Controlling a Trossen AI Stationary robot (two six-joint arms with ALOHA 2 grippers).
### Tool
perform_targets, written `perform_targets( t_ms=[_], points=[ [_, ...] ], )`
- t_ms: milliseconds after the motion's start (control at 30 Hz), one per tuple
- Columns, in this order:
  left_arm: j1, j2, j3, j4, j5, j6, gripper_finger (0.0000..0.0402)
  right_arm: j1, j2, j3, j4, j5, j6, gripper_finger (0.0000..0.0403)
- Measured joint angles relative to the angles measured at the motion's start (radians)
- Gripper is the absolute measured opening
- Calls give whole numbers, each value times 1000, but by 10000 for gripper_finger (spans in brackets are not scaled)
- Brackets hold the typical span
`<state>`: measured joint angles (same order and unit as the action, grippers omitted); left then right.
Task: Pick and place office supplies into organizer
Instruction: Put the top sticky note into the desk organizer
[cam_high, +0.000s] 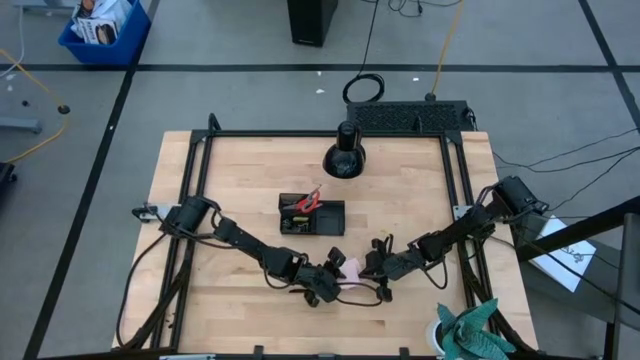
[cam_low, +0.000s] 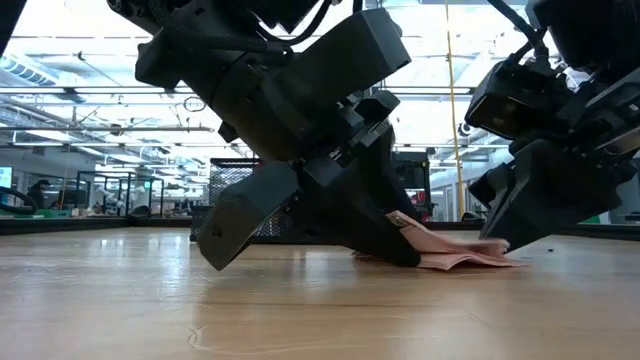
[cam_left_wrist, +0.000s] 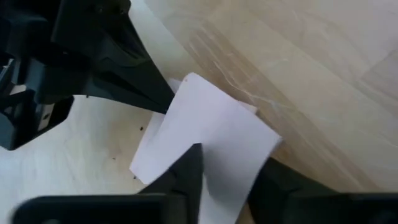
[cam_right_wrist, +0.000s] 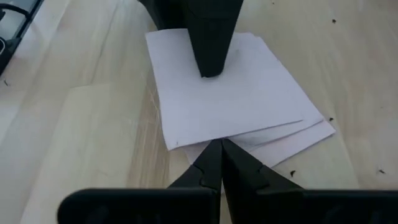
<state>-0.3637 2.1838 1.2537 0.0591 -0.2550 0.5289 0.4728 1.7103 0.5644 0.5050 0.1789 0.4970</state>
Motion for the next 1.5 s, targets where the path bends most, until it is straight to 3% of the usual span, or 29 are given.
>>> perform_targets(
  t_ms=[267, 567, 833, 1133, 1300, 1500],
  points=[
    [-12, 2, -2, 12, -24, -8, 7, 0, -3, 0, 0, 0, -47, 4],
    [-31, -31, 13, 3, -185, -3, 8, 0, -74, 0, -52, 3, -76, 4],
    [-56, -91, 104, -94, -351, 32, 13, 1, -85, -1, -109, 3, -59, 4],
    [-39, -104, 209, -314, -569, -103, 11, 21, -85, -1, -136, 55, -45, 4],
    [-13, -103, 209, -336, -692, -152, 7, 21, -85, -1, -133, 56, -45, 4],
    [33, -103, 209, -460, -717, -333, 4, 21, -85, -1, -129, 56, -45, 4]
  ],
)
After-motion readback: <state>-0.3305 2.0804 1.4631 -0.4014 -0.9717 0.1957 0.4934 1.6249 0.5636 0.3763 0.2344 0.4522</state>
